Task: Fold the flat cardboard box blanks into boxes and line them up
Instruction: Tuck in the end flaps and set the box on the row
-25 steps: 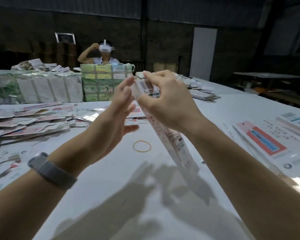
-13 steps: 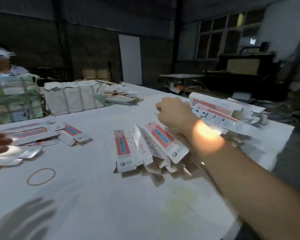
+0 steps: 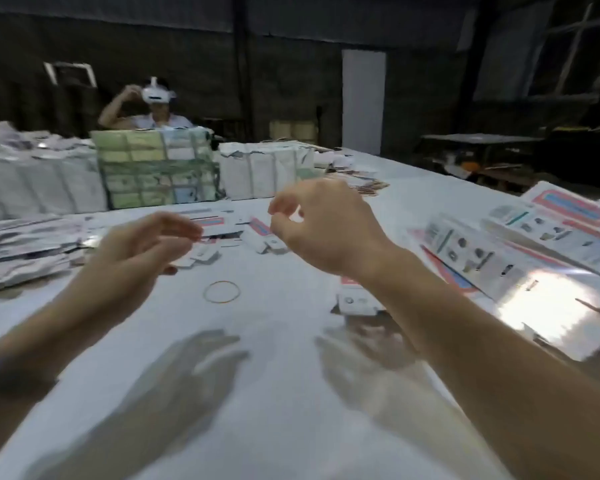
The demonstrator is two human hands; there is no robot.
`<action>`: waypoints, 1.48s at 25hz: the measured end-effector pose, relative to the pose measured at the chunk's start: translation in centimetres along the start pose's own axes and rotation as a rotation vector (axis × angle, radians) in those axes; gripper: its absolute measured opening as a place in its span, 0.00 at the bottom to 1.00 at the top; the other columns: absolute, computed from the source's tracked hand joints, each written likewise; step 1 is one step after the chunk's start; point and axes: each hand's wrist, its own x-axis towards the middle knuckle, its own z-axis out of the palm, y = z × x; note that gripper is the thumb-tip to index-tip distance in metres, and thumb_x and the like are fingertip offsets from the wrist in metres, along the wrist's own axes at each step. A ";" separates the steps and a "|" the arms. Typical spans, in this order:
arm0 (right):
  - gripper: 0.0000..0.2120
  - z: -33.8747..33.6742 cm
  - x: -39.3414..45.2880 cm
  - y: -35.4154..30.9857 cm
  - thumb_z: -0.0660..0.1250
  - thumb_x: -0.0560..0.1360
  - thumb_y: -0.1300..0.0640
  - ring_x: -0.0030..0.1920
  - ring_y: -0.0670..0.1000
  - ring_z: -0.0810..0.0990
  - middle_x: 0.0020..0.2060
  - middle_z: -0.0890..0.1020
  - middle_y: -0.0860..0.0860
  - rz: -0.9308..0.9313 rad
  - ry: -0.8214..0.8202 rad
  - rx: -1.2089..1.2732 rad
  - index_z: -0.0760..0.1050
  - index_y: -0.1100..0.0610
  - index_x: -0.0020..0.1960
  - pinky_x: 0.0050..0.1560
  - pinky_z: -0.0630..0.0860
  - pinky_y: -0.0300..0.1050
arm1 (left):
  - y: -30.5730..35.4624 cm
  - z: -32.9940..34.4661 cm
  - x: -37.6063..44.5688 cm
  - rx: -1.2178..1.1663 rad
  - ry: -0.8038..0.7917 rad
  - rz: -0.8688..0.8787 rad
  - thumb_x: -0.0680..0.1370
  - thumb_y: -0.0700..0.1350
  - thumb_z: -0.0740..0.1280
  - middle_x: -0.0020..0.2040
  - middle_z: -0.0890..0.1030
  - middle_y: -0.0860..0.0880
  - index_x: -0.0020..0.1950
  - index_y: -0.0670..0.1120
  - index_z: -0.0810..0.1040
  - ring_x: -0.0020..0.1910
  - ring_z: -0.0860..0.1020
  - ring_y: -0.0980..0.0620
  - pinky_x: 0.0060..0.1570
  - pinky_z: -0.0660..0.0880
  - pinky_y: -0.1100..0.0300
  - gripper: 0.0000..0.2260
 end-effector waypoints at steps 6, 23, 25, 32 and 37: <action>0.08 6.6 0.9 -12.3 0.66 0.74 0.50 0.45 0.52 0.81 0.40 0.84 0.44 -0.186 -0.118 0.276 0.84 0.47 0.46 0.48 0.79 0.50 | -3.8 -6.6 -3.3 1.030 -0.098 -0.411 0.80 0.50 0.61 0.72 0.70 0.47 0.71 0.55 0.68 0.71 0.67 0.41 0.65 0.66 0.47 0.19; 0.05 11.0 -0.3 -14.7 0.68 0.73 0.52 0.40 0.48 0.80 0.32 0.79 0.38 -0.273 -0.164 0.385 0.83 0.47 0.42 0.46 0.78 0.49 | -7.0 -14.1 -6.0 1.270 0.143 -0.704 0.76 0.40 0.62 0.50 0.75 0.46 0.65 0.47 0.70 0.56 0.73 0.41 0.57 0.66 0.48 0.17; 0.05 11.1 -0.3 -14.8 0.68 0.74 0.52 0.40 0.47 0.79 0.32 0.78 0.38 -0.277 -0.173 0.380 0.83 0.47 0.43 0.46 0.78 0.49 | -7.5 -14.3 -5.7 1.303 0.138 -0.737 0.77 0.43 0.62 0.57 0.77 0.44 0.66 0.46 0.71 0.62 0.73 0.41 0.55 0.66 0.50 0.16; 0.08 12.0 1.0 -16.5 0.65 0.74 0.51 0.45 0.50 0.81 0.38 0.83 0.43 -0.280 -0.190 0.349 0.83 0.47 0.46 0.47 0.78 0.48 | -7.2 -13.4 -5.0 1.288 0.198 -0.635 0.79 0.38 0.60 0.37 0.64 0.49 0.57 0.47 0.71 0.48 0.72 0.41 0.49 0.68 0.48 0.08; 0.08 12.3 1.5 -16.7 0.65 0.74 0.52 0.46 0.52 0.80 0.37 0.83 0.44 -0.258 -0.157 0.372 0.83 0.48 0.45 0.47 0.78 0.49 | -4.8 -12.2 -5.1 1.218 0.488 -0.253 0.77 0.34 0.61 0.43 0.75 0.45 0.63 0.47 0.71 0.42 0.73 0.39 0.37 0.66 0.50 0.17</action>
